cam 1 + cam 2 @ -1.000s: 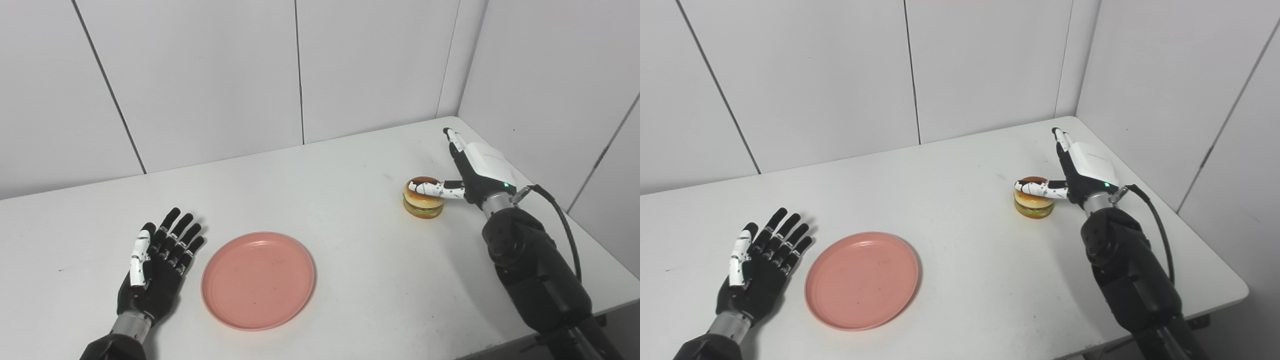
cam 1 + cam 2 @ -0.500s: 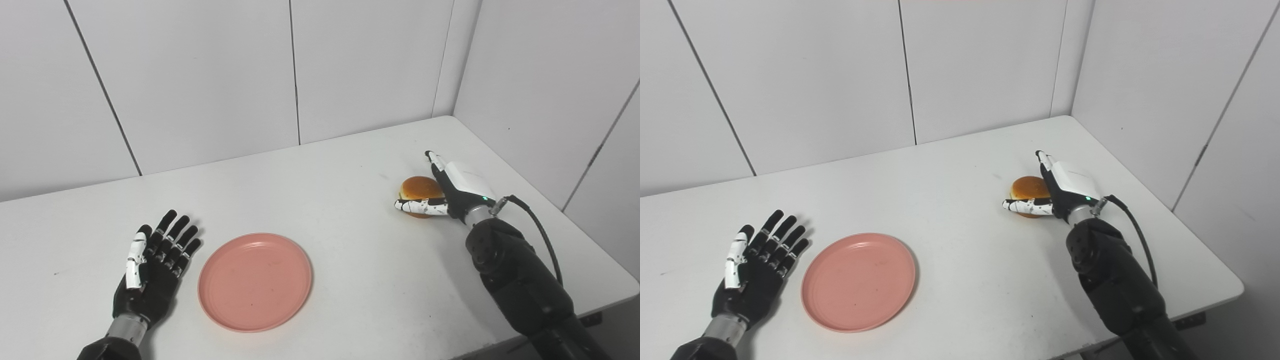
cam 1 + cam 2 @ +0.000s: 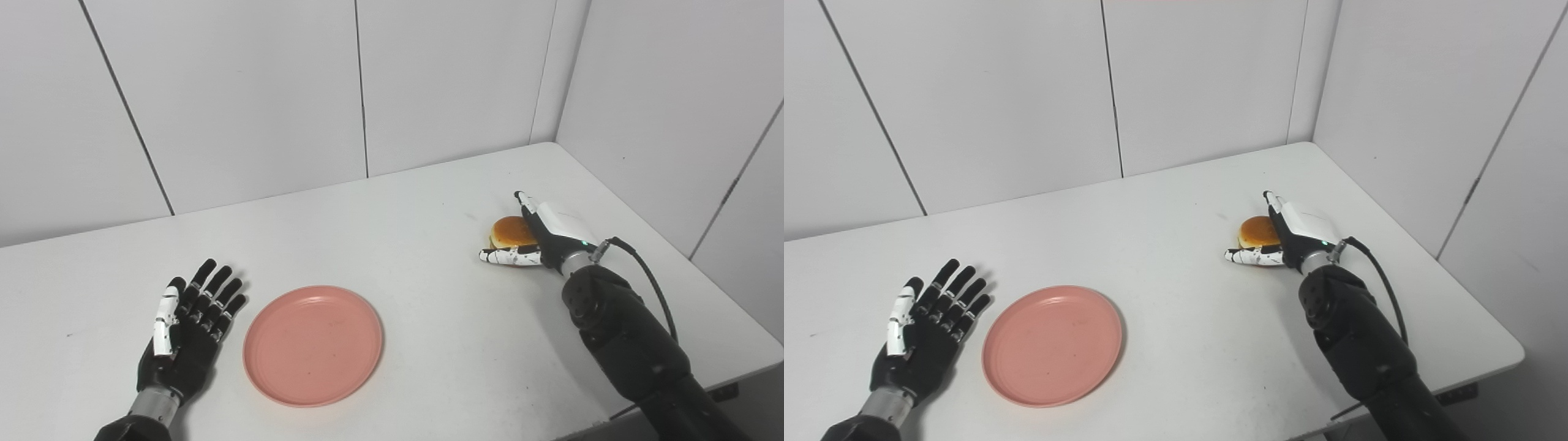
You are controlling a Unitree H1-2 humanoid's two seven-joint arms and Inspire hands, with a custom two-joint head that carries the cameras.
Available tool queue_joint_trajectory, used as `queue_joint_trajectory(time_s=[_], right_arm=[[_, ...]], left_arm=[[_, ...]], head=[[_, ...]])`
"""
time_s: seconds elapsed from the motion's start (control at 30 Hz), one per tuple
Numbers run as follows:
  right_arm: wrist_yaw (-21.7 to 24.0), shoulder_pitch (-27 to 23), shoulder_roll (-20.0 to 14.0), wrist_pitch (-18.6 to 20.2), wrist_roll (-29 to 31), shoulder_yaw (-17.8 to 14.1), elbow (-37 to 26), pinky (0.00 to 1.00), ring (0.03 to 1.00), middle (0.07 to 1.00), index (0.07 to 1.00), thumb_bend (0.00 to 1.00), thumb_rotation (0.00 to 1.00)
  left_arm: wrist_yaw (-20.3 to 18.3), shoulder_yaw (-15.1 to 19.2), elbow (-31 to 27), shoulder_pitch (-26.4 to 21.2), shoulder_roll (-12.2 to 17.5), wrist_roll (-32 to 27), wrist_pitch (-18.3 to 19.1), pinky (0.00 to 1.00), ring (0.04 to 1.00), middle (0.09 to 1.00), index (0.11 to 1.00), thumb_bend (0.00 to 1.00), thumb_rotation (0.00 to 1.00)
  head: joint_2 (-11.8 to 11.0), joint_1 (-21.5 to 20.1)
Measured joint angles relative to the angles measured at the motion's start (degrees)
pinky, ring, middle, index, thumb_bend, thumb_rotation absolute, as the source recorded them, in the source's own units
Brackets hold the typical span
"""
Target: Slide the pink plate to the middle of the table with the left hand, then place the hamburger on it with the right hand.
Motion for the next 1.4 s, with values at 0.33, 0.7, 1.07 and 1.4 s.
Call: queue_joint_trajectory(time_s=[0.33, 0.7, 1.07, 1.4], right_arm=[[-1.7, -0.9, -0.2, 0.0, 0.0, 0.1, 2.6, 0.66, 0.758, 0.801, 0.823, 0.90, 0.46], [-3.5, -1.4, -1.0, -0.1, 1.1, -0.5, 2.6, 0.34, 0.394, 0.474, 0.489, 0.53, 0.15], [-5.5, -1.3, -0.9, -0.2, 3.1, -0.5, 2.4, 0.27, 0.336, 0.412, 0.481, 0.51, 0.14], [-7.4, -0.9, -0.5, -0.9, 4.8, -1.4, -2.4, 0.32, 0.394, 0.462, 0.484, 0.51, 0.14]], left_arm=[[0.3, 0.0, -0.3, 0.2, 0.0, 0.0, 0.1, 0.94, 0.924, 0.928, 0.918, 0.34, 1.00], [1.1, -0.1, -0.9, 0.3, 0.0, 0.0, 0.6, 0.95, 0.931, 0.935, 0.924, 0.33, 1.00], [1.2, 0.0, -1.0, 0.3, -0.1, 0.0, 0.7, 0.94, 0.924, 0.927, 0.917, 0.34, 1.00], [1.2, -0.1, -0.9, 0.3, -0.1, 0.0, 0.7, 0.94, 0.922, 0.922, 0.909, 0.34, 1.00]], head=[[0.4, 0.0], [0.4, 0.2], [0.5, 0.3], [0.4, 1.8]])
